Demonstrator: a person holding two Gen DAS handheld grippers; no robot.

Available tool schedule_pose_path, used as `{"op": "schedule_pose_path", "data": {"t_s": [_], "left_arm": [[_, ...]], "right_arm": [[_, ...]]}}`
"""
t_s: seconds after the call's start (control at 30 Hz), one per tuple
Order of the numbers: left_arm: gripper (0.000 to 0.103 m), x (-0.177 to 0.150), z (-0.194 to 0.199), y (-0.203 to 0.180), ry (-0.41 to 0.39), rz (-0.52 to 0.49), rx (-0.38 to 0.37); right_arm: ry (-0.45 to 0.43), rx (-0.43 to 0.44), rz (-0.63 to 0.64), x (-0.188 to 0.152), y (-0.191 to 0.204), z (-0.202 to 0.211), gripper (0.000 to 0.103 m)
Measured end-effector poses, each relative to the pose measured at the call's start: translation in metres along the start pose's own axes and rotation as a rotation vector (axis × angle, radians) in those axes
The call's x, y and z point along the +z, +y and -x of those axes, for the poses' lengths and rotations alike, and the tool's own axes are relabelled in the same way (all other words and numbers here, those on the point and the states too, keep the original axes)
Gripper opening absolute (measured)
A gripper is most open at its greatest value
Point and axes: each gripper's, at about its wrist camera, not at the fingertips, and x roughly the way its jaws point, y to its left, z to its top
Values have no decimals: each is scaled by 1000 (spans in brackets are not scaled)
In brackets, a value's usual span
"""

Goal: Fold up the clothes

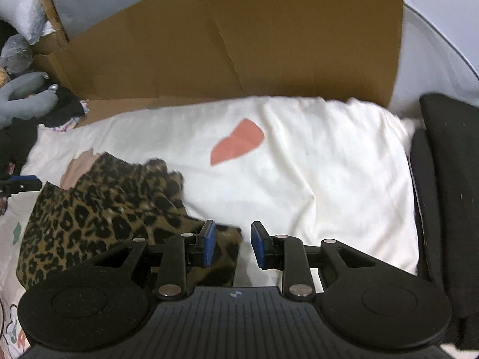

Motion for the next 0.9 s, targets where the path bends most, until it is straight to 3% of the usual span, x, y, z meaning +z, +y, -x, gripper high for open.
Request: {"op": "schedule_pose_path", "data": {"t_s": [0.23,0.7,0.9], "left_arm": [[38,-11,-11,13,41,9,51],[38,-20,-38,5,100,-14,30],[44,-20,-41,2,102,-25,27]], "right_arm": [[39,-3,-1,-9,1,-11,33],[79,-4,4,-15,7,-20,42],[64,-21,70,-13,17,-28,42]]}}
